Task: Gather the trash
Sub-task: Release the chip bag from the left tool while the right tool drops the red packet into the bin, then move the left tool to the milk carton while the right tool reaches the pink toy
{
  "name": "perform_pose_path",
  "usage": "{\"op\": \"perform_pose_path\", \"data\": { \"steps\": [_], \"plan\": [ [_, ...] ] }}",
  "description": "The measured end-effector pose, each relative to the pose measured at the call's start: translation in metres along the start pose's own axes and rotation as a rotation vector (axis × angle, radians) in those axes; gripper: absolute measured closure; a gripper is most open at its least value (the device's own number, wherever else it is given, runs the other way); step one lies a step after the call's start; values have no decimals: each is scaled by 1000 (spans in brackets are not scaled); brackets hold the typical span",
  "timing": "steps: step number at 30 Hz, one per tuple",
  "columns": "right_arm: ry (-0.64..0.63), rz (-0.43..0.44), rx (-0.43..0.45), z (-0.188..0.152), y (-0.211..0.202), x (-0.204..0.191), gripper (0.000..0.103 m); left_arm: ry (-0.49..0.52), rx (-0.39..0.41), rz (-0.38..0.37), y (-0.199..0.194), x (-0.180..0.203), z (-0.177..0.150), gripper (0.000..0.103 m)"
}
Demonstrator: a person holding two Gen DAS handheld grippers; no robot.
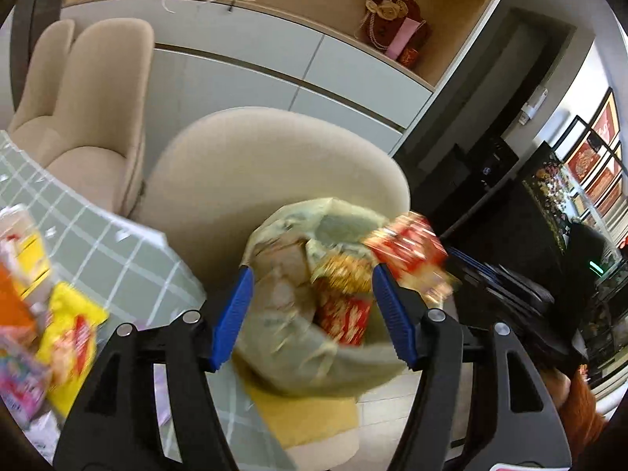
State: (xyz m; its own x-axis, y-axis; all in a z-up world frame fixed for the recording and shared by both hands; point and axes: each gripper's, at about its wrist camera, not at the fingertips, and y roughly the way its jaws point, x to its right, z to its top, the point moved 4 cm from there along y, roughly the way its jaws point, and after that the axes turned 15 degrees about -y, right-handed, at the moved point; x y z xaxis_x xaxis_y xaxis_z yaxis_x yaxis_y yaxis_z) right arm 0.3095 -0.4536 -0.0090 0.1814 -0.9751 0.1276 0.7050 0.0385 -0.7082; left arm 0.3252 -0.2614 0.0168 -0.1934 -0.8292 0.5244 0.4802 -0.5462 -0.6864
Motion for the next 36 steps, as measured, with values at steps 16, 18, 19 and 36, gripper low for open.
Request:
{"op": "perform_pose_path", "data": {
  "steps": [16, 18, 19, 36],
  "plan": [
    [-29, -14, -137, -37, 42, -13, 94, -52, -18, 97, -30, -61, -57, 43],
    [-15, -19, -105, -35, 31, -12, 93, -61, -10, 92, -36, -61, -59, 43],
    [-10, -24, -89, -33, 24, -12, 93, -58, -5, 93, -39, -60, -59, 43],
    [104, -18, 66, -48, -86, -16, 58, -31, 68, 107, -93, -57, -92, 39]
  ]
}}
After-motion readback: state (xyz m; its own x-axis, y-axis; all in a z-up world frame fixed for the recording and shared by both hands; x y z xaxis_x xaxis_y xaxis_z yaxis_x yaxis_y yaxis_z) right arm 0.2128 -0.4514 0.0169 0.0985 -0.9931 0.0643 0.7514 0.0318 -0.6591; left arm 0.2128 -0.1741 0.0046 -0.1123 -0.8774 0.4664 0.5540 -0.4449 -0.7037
